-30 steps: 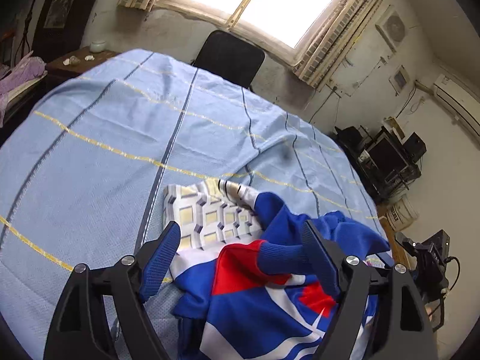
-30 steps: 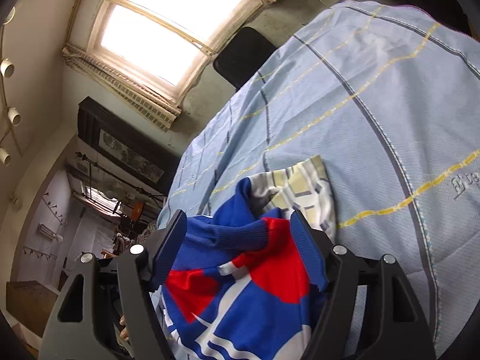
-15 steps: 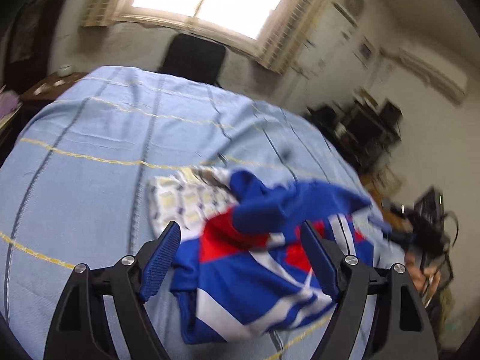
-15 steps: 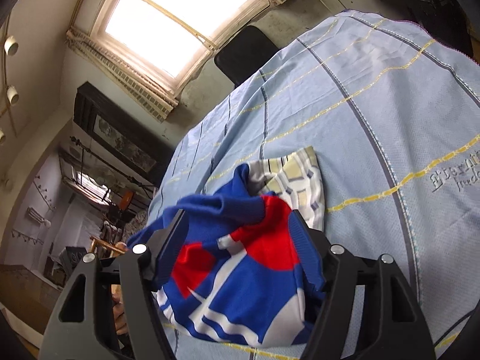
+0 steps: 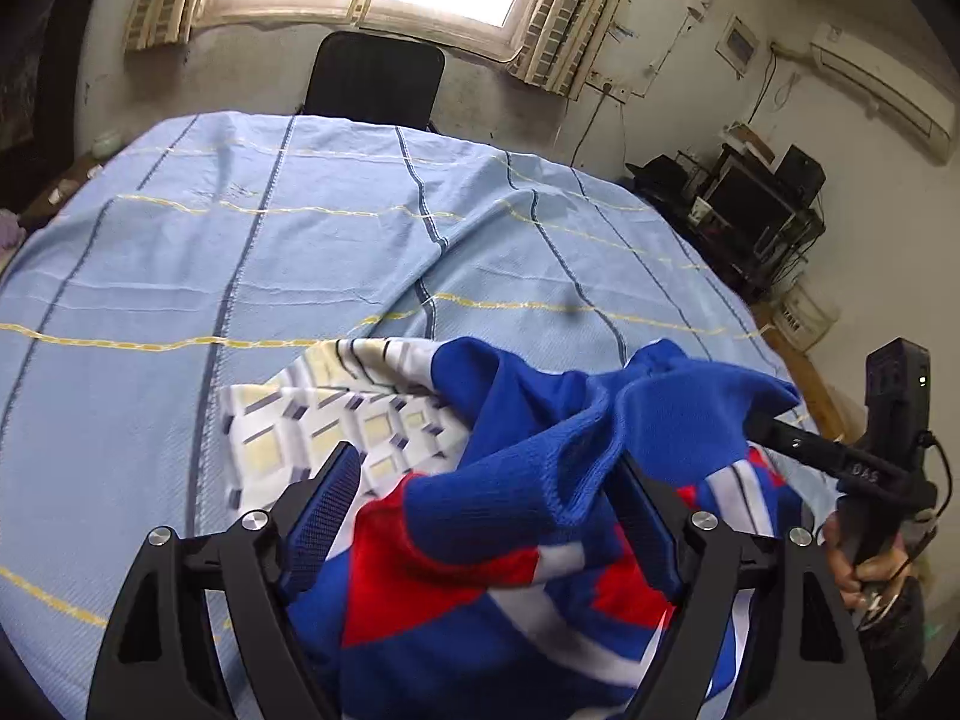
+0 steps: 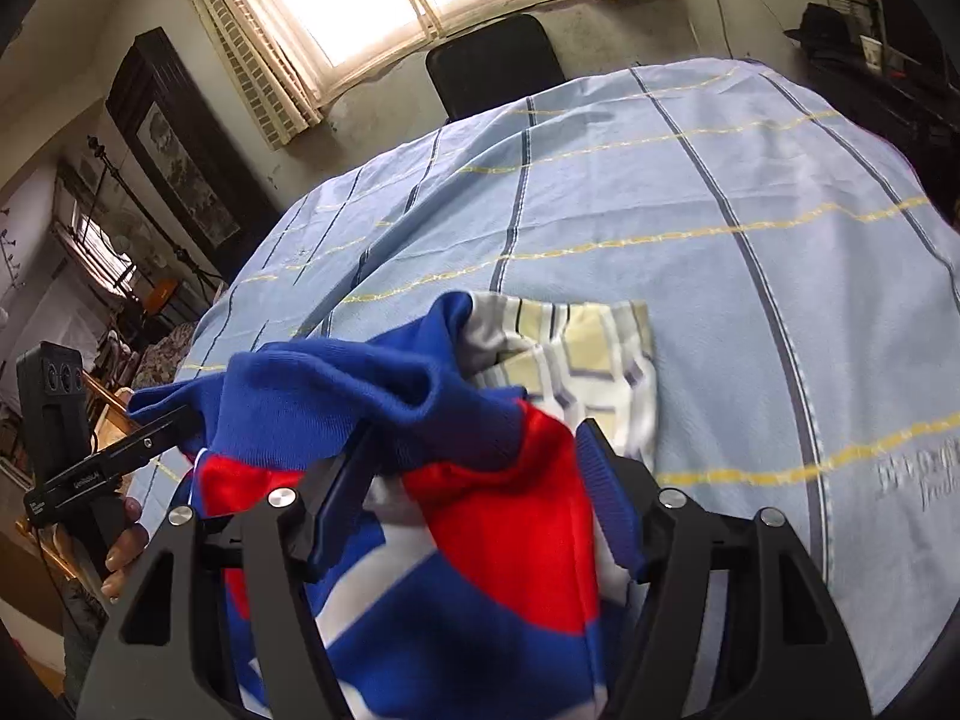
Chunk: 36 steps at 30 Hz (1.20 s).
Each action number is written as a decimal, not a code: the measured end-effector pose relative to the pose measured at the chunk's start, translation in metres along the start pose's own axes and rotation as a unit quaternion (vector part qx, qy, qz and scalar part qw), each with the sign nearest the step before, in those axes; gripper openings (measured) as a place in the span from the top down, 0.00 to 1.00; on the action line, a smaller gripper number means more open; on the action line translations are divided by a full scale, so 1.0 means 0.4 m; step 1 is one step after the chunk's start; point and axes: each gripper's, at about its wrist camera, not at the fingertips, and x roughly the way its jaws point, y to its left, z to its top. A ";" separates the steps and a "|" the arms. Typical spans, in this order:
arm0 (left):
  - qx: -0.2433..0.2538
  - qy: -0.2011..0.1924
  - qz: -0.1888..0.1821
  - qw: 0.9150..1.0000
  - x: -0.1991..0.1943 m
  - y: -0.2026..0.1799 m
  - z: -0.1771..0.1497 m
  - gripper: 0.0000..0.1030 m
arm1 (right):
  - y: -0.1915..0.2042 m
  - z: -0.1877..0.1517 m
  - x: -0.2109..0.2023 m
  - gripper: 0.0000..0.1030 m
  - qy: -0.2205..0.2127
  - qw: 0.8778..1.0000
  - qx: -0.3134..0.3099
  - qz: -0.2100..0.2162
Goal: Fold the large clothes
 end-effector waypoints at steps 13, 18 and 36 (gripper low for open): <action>-0.016 -0.001 -0.042 0.999 0.028 0.033 -0.018 0.50 | -0.047 -0.006 0.023 0.58 -0.011 0.999 0.029 0.038; -0.013 -0.001 -0.040 0.999 0.017 0.028 -0.021 0.46 | -0.039 -0.006 0.026 0.38 -0.017 0.999 0.014 0.034; 0.006 -0.079 -0.022 0.997 -0.119 -0.028 0.049 0.75 | 0.074 0.049 -0.085 0.87 -0.100 0.994 -0.037 0.004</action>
